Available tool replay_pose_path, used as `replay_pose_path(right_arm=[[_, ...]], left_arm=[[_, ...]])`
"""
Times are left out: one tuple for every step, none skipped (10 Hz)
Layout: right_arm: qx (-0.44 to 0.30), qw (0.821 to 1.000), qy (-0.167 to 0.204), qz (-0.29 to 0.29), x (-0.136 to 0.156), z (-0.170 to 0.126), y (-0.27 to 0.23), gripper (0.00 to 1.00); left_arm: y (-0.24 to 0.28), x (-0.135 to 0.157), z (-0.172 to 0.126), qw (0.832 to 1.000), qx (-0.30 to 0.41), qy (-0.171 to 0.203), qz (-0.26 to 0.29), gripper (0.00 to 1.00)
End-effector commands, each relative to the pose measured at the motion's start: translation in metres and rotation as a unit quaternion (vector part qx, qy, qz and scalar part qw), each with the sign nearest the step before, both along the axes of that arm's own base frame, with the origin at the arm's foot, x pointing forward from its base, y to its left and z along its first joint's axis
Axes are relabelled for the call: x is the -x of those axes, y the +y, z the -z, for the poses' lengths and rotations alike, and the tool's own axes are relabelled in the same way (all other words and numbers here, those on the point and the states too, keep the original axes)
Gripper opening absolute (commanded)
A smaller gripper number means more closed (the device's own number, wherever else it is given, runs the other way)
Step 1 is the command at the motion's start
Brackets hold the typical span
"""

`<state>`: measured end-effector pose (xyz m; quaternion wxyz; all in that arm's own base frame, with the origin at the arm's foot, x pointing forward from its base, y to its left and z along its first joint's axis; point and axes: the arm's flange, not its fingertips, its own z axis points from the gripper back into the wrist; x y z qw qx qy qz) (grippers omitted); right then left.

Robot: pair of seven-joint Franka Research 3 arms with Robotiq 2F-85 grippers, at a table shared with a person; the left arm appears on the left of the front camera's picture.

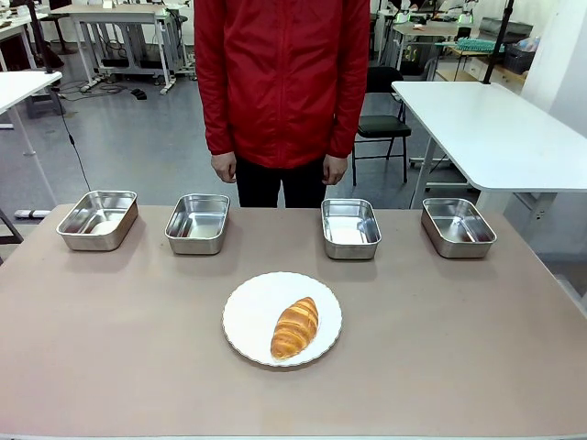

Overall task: Place the bread in the container.
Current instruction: Place the Butter Roll into the Airtight Container indicated by the human.

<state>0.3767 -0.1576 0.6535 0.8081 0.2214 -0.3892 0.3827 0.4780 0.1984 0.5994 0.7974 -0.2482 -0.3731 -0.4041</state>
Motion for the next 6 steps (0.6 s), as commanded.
replay_pose_path(right_arm=[[-0.005,1.000,-0.007,-0.007,-0.0006,-0.0011,0.0003,1.00],[-0.005,1.000,-0.007,-0.007,-0.0006,-0.0011,0.0003,1.00],[-0.005,1.000,-0.007,-0.007,-0.0006,-0.0011,0.0003,1.00],[-0.005,1.000,-0.007,-0.007,-0.0006,-0.0011,0.0003,1.00],[-0.005,1.000,-0.007,-0.007,-0.0006,-0.0011,0.0003,1.00],[-0.005,1.000,-0.007,-0.007,-0.0006,-0.0011,0.0003,1.00]], left_arm=[[0.0000,0.0014,-0.0006,1.000,0.000,-0.005,0.009,1.00],[0.0000,0.0014,-0.0006,1.000,0.000,-0.005,0.009,1.00],[0.0000,0.0014,-0.0006,1.000,0.000,-0.005,0.009,1.00],[0.0000,0.0014,-0.0006,1.000,0.000,-0.005,0.009,1.00],[0.0000,0.0014,-0.0006,1.000,0.000,-0.005,0.009,1.00],[0.0000,0.0014,-0.0006,1.000,0.000,-0.005,0.009,1.00]])
